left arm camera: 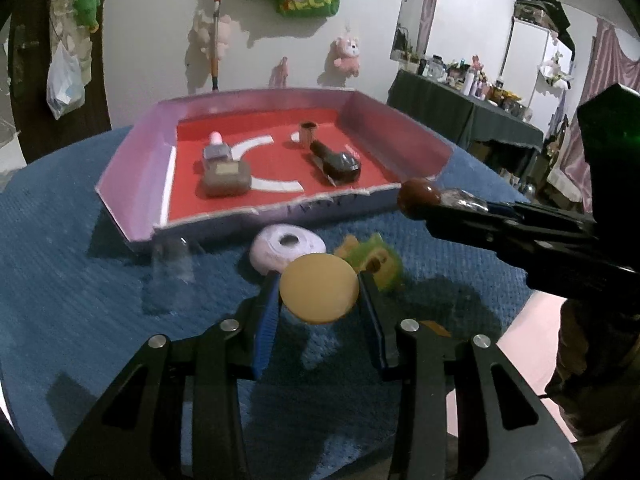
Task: Organize rigid objects
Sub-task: 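Carry the tan puff and glass jar into the red-lined box with both grippers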
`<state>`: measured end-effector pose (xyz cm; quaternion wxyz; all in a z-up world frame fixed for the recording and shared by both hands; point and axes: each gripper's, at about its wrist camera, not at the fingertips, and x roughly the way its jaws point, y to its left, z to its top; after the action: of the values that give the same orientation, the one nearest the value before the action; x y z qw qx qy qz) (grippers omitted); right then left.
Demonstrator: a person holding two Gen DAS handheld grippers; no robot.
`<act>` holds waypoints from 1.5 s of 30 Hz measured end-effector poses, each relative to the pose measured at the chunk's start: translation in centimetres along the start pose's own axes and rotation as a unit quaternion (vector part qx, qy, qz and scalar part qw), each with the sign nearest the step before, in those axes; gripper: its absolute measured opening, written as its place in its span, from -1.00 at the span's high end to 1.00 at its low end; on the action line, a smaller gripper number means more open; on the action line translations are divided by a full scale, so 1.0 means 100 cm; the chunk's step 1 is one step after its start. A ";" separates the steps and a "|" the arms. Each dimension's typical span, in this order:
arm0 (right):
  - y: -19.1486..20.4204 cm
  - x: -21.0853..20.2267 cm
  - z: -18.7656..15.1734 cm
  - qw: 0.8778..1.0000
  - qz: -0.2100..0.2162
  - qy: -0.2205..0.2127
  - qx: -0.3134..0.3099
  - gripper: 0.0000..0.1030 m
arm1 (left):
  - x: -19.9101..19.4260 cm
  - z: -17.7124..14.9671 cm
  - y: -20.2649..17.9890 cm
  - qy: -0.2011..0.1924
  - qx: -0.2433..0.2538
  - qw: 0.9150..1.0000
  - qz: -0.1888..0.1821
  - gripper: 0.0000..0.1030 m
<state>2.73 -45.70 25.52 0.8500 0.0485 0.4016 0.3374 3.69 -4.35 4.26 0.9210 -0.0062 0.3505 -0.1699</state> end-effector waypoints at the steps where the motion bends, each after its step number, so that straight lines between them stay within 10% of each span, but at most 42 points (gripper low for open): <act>1: 0.001 -0.001 0.001 1.000 0.002 -0.002 0.000 0.27 | -0.002 0.003 0.002 -0.003 -0.001 1.000 0.001 0.30; 29: 0.018 -0.002 0.065 0.999 0.016 -0.038 -0.017 0.27 | -0.014 0.084 0.037 -0.055 0.002 0.998 0.010 0.30; 45: -0.012 0.056 0.077 0.999 -0.008 0.032 0.000 0.27 | 0.051 0.098 0.058 0.035 -0.020 0.999 -0.009 0.30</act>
<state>11.41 -41.72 26.66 0.8393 0.0339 0.4293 0.3319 15.41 -1.56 7.59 0.9062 -0.0218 0.3860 -0.1715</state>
